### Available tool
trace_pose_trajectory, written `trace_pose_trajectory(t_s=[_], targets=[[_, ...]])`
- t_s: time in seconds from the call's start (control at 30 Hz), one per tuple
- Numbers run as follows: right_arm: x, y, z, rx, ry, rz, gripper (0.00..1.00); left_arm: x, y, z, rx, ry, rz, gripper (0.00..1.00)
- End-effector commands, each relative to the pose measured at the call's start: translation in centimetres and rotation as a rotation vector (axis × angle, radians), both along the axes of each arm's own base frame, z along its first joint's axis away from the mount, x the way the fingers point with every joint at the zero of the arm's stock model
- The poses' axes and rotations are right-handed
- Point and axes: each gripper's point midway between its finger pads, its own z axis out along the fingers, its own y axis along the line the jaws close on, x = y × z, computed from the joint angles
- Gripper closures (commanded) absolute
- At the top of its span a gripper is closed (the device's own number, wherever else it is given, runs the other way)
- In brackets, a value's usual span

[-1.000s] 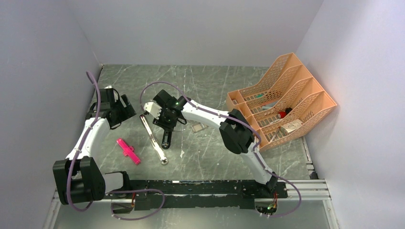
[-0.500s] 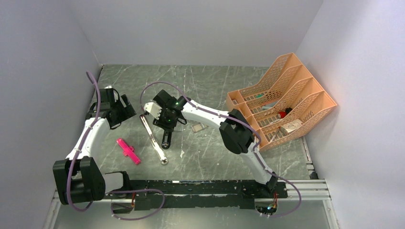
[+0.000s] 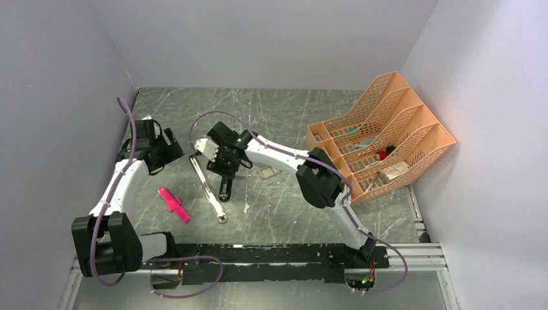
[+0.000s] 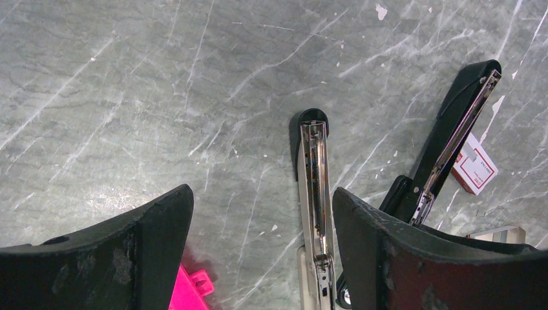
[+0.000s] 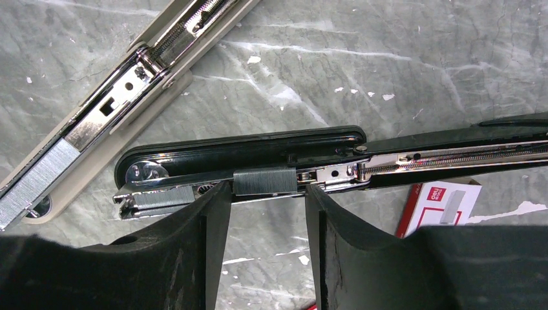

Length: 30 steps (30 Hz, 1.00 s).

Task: Load the staples into the stapler
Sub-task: Install the staple into the stapler.

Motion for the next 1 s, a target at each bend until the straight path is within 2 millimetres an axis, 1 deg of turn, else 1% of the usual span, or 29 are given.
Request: trace_pose_trajectory(t_s=[0.0, 0.07, 0.17, 0.33, 0.47, 0.6, 0.73, 0.83, 0.97], targets=[[0.3, 0.7, 0.8, 0.036, -0.003, -0.005, 0.5, 1.1, -0.4, 1.8, 0.002, -0.061, -0.026, 0.17], [0.4, 1.4, 2.5, 0.09, -0.02, -0.002, 0.47, 1.1, -0.4, 1.9, 0.002, -0.063, -0.028, 0.17], [0.4, 1.9, 4.4, 0.154, -0.038, -0.003, 0.45, 1.1, -0.4, 1.9, 0.004, -0.063, -0.027, 0.17], [1.3, 1.4, 6.2, 0.203, -0.099, -0.052, 0.44, 1.1, -0.4, 2.0, 0.004, -0.064, -0.028, 0.17], [2.3, 0.6, 7.2, 0.237, -0.131, -0.101, 0.44, 1.1, -0.5, 2.0, 0.004, -0.064, -0.029, 0.17], [2.9, 0.1, 7.6, 0.248, -0.146, -0.136, 0.44, 1.1, -0.5, 2.0, 0.004, -0.065, -0.031, 0.17], [3.1, -0.1, 7.8, 0.253, -0.153, -0.151, 0.44, 1.1, -0.5, 1.9, 0.004, -0.063, -0.03, 0.17], [3.1, -0.2, 7.4, 0.249, -0.138, -0.143, 0.44, 1.1, -0.5, 1.9, 0.004, -0.063, -0.03, 0.17], [3.0, 0.3, 6.4, 0.212, -0.108, -0.066, 0.44, 1.2, -0.5, 1.8, 0.001, -0.061, -0.033, 0.17]])
